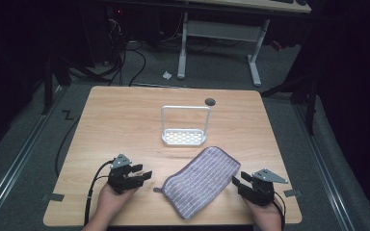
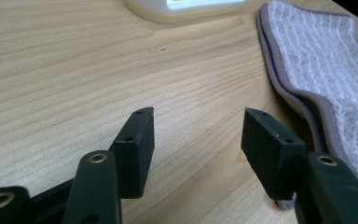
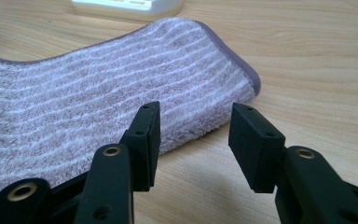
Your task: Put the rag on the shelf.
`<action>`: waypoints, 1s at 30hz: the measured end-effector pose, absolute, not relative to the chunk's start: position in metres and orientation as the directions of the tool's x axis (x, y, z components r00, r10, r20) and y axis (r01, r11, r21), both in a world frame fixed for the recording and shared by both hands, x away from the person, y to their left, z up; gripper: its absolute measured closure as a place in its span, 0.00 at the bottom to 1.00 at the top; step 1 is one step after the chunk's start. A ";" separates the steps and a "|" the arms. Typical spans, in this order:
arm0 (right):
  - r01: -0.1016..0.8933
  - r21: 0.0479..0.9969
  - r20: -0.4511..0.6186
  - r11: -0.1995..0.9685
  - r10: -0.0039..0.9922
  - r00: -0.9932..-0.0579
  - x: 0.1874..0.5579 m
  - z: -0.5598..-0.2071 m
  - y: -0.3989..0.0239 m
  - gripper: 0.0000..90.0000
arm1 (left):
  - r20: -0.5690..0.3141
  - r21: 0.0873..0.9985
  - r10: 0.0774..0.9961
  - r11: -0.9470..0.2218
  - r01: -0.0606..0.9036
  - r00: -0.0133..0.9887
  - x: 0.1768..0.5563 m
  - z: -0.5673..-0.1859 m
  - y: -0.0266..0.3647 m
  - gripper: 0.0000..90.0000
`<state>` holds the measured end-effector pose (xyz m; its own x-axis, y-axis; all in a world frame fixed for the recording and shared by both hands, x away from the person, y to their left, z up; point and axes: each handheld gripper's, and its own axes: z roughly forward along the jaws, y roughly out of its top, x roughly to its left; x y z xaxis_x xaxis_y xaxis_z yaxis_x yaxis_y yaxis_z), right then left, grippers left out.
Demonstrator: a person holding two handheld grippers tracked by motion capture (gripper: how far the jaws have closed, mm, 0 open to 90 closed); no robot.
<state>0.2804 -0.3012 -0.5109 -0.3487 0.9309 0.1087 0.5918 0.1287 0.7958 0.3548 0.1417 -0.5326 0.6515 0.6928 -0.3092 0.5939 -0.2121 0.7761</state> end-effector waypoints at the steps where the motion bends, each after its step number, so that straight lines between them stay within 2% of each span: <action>1: 0.591 0.796 0.110 0.126 0.932 -0.347 0.280 -0.511 -0.301 0.61 | -0.306 0.775 0.691 -0.218 0.593 0.655 0.355 -0.532 0.140 0.50; 4: 0.587 0.797 0.093 0.143 0.931 -0.353 0.279 -0.512 -0.300 0.63 | -0.276 0.782 0.690 -0.243 0.574 0.669 0.354 -0.531 0.135 0.53; 10: 0.584 0.799 0.101 0.141 0.927 -0.362 0.276 -0.513 -0.304 0.66 | -0.241 0.789 0.672 -0.285 0.545 0.700 0.353 -0.528 0.123 0.88; 13: 0.588 0.798 0.112 0.131 0.927 -0.358 0.277 -0.513 -0.306 0.69 | -0.231 0.788 0.666 -0.299 0.538 0.709 0.356 -0.526 0.116 0.99; 16: 0.590 0.798 0.116 0.127 0.927 -0.357 0.278 -0.514 -0.307 0.72 | -0.227 0.784 0.658 -0.314 0.535 0.718 0.359 -0.525 0.109 1.00; 22: 0.580 0.802 0.104 0.141 0.924 -0.368 0.278 -0.513 -0.307 0.83 | -0.210 0.780 0.589 -0.380 0.497 0.780 0.359 -0.521 0.070 1.00; 30: 0.582 0.797 0.094 0.163 0.917 -0.386 0.276 -0.514 -0.305 0.90 | -0.212 0.734 0.523 -0.472 0.488 0.825 0.327 -0.530 0.055 1.00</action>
